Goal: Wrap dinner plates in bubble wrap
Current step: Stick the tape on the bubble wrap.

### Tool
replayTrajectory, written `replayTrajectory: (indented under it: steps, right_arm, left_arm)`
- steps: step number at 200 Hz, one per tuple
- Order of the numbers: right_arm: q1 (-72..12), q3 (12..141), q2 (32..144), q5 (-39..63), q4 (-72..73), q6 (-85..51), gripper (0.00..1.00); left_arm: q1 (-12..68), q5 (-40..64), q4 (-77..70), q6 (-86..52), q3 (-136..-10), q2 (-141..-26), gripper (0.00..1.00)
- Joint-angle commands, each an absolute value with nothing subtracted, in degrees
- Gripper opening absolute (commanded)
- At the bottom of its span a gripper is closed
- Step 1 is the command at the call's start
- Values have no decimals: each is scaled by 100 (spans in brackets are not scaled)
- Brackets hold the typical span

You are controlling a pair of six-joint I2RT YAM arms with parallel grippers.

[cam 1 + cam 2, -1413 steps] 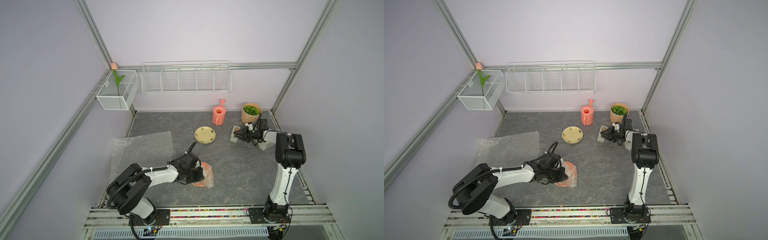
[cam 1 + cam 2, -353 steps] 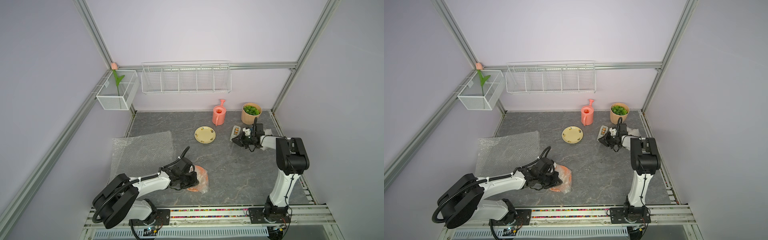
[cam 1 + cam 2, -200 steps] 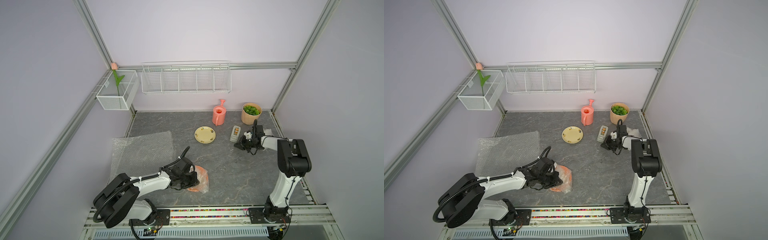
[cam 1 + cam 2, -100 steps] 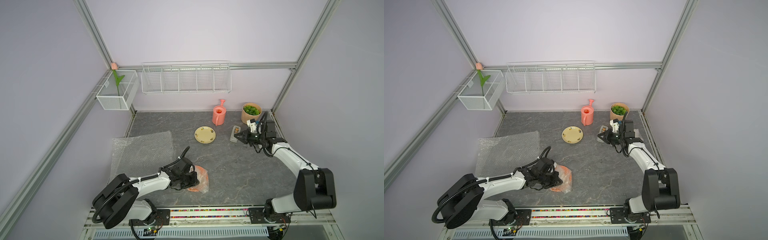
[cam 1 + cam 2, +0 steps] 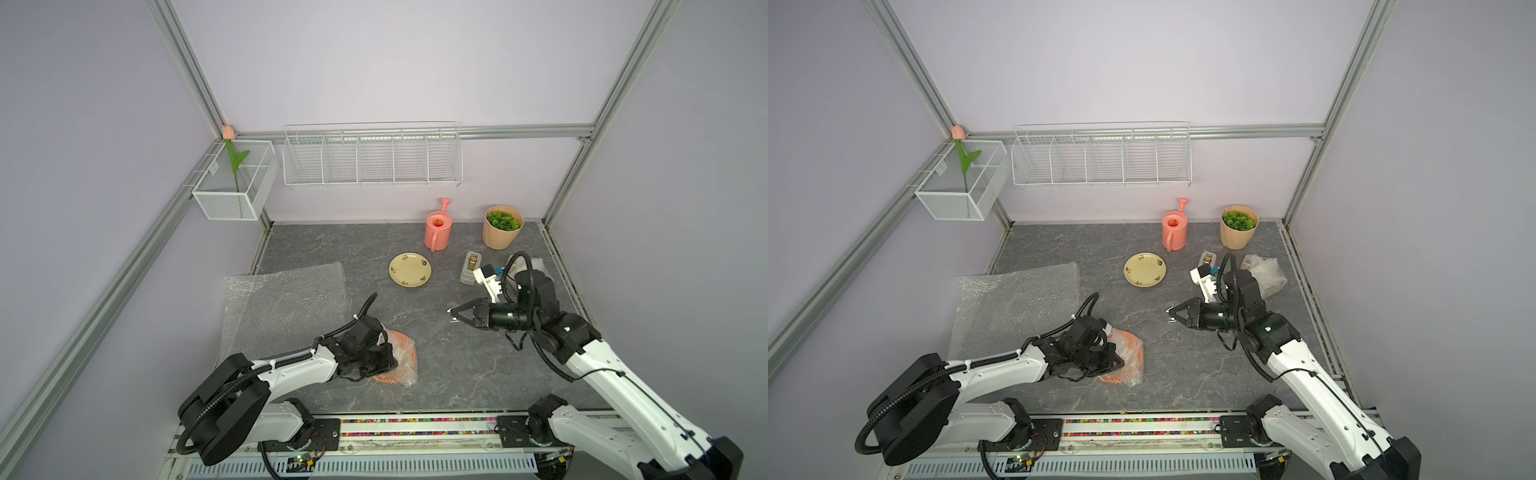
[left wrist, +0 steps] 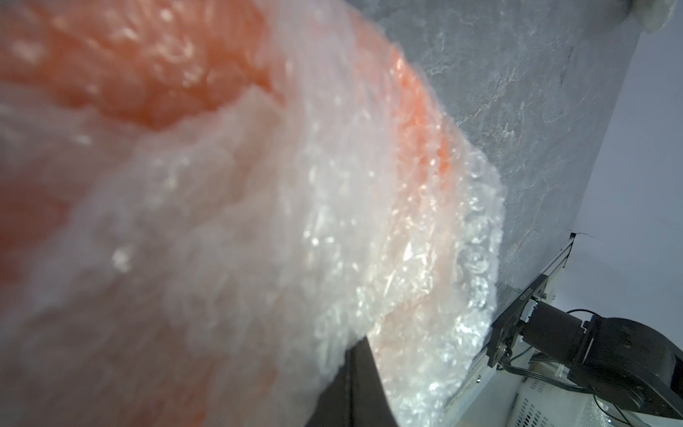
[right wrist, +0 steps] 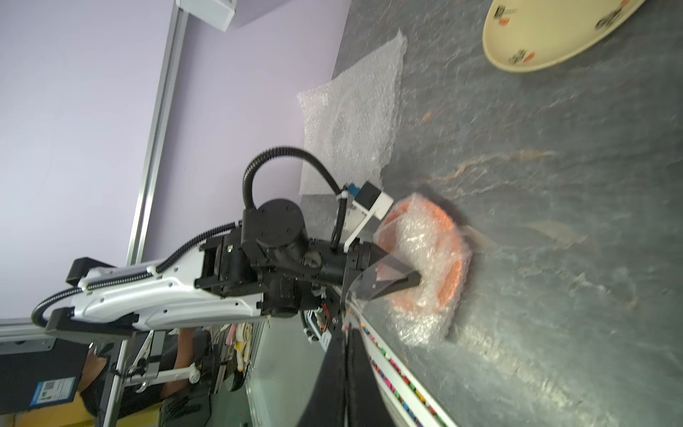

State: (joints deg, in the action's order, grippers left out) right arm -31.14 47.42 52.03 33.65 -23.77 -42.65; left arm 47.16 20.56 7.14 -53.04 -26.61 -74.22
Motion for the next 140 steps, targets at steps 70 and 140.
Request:
replayTrajectory:
  steps: [70,140]
  right_arm:
    - [-6223,3783,5634,2212,-1209,-5595,7]
    - [-6873,4144,7356,2283,-185,-5939,7]
  left_arm:
    - [4667,1953,490,-5055,-2388,-7064,0]
    - [4667,2071,427,-4986,-2410,-7106,0]
